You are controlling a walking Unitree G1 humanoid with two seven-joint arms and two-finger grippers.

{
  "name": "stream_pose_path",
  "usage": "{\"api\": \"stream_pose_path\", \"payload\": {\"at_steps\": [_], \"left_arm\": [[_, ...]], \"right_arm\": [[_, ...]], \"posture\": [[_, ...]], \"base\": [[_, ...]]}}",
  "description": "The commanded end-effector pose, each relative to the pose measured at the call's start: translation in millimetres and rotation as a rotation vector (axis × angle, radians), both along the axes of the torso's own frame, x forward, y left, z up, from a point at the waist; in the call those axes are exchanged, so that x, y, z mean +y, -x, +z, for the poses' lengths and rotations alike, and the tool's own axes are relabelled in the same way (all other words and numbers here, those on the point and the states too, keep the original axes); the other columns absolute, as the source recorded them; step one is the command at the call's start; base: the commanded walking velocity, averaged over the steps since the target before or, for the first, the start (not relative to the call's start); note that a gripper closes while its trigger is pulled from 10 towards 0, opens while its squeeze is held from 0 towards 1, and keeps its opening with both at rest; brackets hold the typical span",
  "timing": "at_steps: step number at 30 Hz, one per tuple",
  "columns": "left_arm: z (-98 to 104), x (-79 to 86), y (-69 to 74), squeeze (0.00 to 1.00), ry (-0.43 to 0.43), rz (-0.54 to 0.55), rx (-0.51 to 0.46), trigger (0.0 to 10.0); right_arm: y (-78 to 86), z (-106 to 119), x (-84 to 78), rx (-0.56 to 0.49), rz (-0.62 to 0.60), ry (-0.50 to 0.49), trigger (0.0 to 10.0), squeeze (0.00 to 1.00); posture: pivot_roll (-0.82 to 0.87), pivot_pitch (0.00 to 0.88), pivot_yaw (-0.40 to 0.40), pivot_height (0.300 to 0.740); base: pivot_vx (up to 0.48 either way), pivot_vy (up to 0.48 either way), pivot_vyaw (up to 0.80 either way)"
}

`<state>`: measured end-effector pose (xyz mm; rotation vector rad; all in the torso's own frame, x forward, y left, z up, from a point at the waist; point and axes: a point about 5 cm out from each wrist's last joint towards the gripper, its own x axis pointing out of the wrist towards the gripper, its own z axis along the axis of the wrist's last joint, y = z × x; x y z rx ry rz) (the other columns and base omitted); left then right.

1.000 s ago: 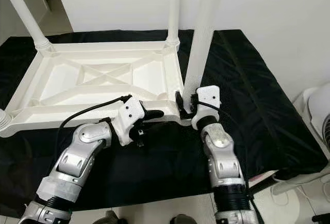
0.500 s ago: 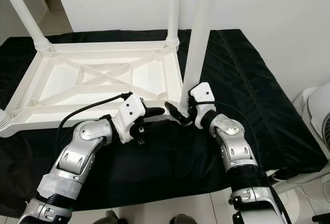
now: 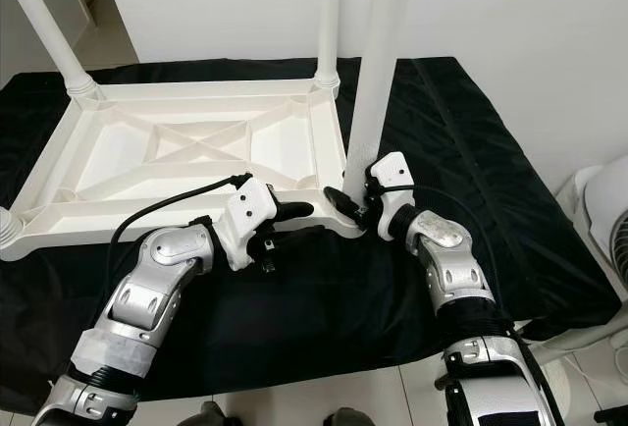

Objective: Building children table

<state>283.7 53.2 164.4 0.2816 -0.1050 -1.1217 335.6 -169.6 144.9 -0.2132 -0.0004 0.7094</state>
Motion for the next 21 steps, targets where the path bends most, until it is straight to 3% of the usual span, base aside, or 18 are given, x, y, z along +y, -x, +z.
{"api": "stream_pose_path", "payload": {"at_steps": [1, 6, 7, 14, 17, 21], "left_arm": [[1, 3.8, -7.8, 0.00, 0.022, 0.133, -0.020, 10.0], [1, 3.6, -7.7, 0.00, 0.020, 0.129, -0.020, 10.0], [0, 4.2, -6.8, 0.00, 0.018, 0.131, -0.018, 10.0], [-3, 5.0, -5.7, 0.00, 0.015, 0.141, -0.008, 10.0], [-9, 4.5, -5.0, 0.00, 0.012, 0.146, 0.005, 10.0], [-12, 4.3, -5.9, 0.00, 0.008, 0.156, 0.011, 10.0]], "right_arm": [[-0.9, -6, -5.0, 0.027, -0.034, 0.010, 10.0, 0.00], [-2.8, -3, -3.9, 0.021, -0.110, -0.039, 10.0, 0.00], [-3.5, -3, -0.7, 0.019, -0.207, -0.077, 10.0, 0.00], [-0.2, -6, 10.0, 0.042, -0.341, -0.162, 10.0, 0.00], [7.7, -8, 22.9, 0.022, -0.471, -0.218, 10.0, 0.00], [14.4, -9, 30.3, 0.003, -0.546, -0.231, 10.0, 0.00]], "posture": [[-0.13, 0.022, 0.036, 0.740], [-0.13, 0.027, 0.035, 0.740], [-0.13, 0.028, 0.035, 0.740], [-0.12, 0.030, 0.030, 0.740], [-0.12, 0.028, 0.027, 0.740], [-0.12, 0.027, 0.026, 0.740]], "base": [[0.000, 0.000, 0.00], [0.000, 0.000, 0.00], [0.000, 0.000, 0.00], [0.000, 0.000, 0.00], [0.000, 0.000, 0.00], [0.000, 0.000, 0.00]]}}
